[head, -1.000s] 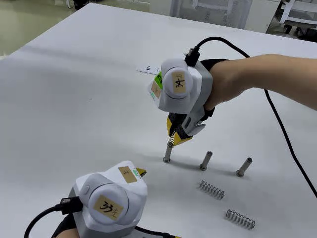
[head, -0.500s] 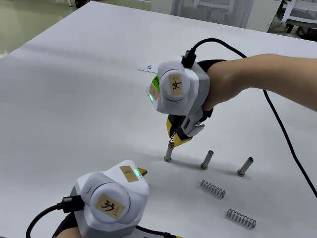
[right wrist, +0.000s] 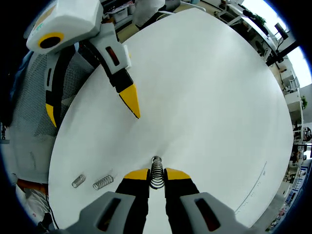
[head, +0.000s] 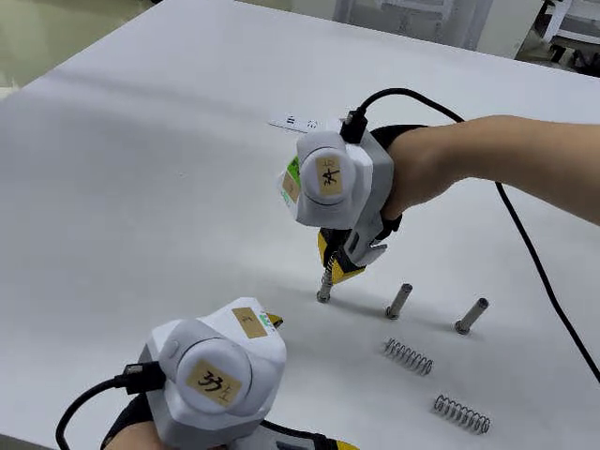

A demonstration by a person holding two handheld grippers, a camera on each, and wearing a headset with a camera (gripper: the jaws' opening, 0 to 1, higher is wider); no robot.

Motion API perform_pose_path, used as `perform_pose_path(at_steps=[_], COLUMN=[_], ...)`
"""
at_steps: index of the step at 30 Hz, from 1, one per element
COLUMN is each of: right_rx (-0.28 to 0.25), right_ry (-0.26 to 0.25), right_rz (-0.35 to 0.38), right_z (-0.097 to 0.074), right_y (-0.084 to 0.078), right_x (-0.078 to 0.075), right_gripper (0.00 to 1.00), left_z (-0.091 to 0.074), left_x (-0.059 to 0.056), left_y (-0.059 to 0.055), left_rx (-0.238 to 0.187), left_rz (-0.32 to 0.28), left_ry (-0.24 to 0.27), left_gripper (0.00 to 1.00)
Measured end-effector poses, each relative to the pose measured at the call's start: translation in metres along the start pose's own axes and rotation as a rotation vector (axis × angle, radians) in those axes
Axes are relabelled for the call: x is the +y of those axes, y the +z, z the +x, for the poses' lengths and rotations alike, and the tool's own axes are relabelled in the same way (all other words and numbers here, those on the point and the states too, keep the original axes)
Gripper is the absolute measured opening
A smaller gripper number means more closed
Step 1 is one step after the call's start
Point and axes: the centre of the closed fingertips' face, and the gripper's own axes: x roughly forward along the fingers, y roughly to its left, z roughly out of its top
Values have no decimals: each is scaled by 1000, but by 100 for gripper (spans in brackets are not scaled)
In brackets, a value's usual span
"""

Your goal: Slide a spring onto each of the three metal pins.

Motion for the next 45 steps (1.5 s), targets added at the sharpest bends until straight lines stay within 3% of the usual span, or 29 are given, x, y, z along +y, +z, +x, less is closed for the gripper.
perform_pose_path(at_steps=[16,33,36,40,45], right_rx=[9,4,-14,-28,-46], right_ry=[16,16,20,10,-18], right_rz=[17,28,42,44,33], right_z=[20,23,24,22,21], right_y=[0,1,3,3,1], right_x=[1,2,4,2,2], right_gripper=[13,14,24,30,56], left_z=[-1,0,-1,-2,-3], left_x=[9,11,11,11,13], left_y=[-8,-9,-9,-8,-6], left_rx=[-4,-7,-6,-2,-3], left_rz=[-34,-46,-44,-36,-34], left_ry=[7,6,7,10,14], left_gripper=[99,99,99,99,99])
